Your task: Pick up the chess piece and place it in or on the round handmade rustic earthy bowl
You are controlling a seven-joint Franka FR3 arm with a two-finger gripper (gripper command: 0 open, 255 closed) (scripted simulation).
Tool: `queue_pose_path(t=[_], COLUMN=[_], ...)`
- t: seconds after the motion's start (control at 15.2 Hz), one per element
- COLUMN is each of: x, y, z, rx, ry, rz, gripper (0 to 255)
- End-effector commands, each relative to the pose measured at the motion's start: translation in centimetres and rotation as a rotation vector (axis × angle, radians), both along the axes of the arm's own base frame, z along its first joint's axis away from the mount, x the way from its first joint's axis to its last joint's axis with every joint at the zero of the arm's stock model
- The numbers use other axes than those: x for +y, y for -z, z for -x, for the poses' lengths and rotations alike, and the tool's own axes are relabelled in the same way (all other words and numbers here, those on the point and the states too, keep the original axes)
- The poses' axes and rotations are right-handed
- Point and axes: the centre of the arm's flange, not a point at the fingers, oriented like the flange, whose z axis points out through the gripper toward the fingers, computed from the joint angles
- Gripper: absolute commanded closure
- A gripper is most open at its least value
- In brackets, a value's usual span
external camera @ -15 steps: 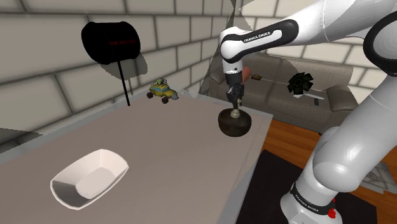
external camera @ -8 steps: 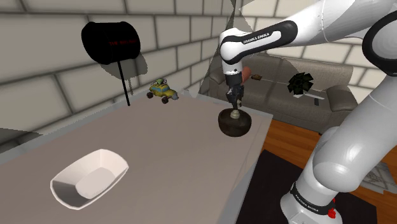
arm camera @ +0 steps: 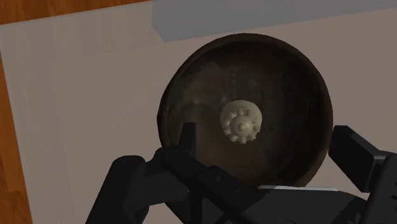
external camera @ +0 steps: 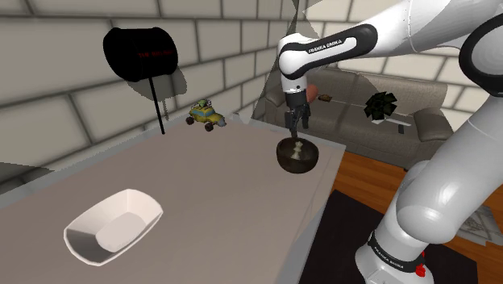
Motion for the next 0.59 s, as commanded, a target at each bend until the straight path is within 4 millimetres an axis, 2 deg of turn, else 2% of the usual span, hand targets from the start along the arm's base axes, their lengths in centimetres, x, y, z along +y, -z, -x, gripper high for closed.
queue_pose_path(t=[0.0, 0.13, 0.53], x=[0.0, 0.0, 0.0], y=[-1.9, -4.1, -4.1], z=[-0.7, -1.4, -1.4], rx=[0.000, 0.000, 0.000], ry=[0.000, 0.000, 0.000], rz=[0.000, 0.000, 0.000], gripper=[0, 0, 0])
